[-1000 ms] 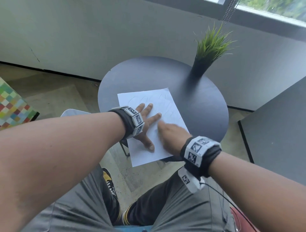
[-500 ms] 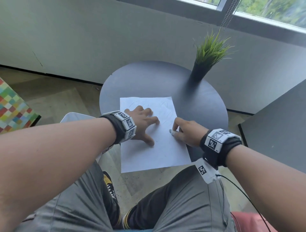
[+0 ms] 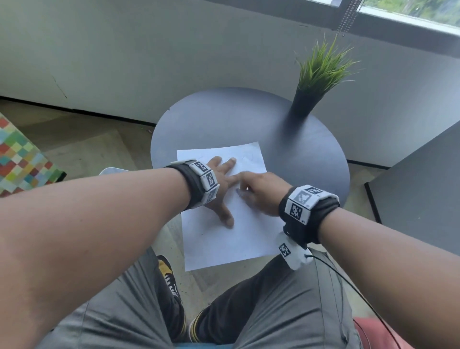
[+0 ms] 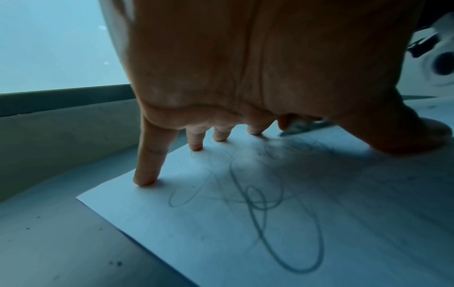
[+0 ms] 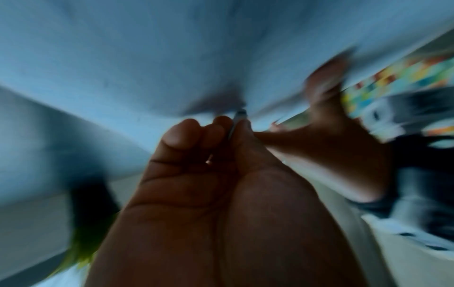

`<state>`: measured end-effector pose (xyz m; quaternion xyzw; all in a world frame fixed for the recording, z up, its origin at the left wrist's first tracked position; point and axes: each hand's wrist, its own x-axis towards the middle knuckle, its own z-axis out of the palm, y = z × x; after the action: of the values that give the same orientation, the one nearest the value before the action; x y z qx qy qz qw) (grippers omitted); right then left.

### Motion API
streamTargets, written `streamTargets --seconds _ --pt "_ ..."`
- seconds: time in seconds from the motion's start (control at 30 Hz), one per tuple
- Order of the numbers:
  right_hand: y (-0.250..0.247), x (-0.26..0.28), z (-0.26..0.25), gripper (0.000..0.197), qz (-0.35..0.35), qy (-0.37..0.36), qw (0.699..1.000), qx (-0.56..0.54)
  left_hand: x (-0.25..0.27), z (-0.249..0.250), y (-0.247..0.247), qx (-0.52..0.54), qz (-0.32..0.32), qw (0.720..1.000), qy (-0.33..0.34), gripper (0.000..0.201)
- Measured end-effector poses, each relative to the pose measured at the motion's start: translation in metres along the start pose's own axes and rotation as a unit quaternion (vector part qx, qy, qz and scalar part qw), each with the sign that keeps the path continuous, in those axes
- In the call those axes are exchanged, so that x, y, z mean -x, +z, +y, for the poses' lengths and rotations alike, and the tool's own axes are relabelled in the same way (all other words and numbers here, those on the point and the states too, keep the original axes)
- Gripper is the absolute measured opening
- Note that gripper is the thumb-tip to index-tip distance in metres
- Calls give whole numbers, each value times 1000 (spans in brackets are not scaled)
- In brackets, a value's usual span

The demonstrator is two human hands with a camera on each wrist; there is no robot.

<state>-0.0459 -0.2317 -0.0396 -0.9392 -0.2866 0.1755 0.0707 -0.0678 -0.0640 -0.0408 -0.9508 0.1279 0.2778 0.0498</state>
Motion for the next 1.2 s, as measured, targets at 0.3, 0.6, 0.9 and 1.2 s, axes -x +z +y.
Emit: streamTargets --seconds 0.3,0.6,0.9,1.2 --pt "-3 2 3 23 13 17 1000 3 -5 2 0 -9 -2 1000 0 143" --pt "-3 -3 0 25 31 57 998 -9 -2 0 1 0 1 1000 4 139" --pt "-4 -2 4 22 37 61 997 5 -5 -1 3 1 3 1000 5 142" --pt "-11 -8 17 27 43 72 996 5 -5 0 2 -8 5 1000 5 142"
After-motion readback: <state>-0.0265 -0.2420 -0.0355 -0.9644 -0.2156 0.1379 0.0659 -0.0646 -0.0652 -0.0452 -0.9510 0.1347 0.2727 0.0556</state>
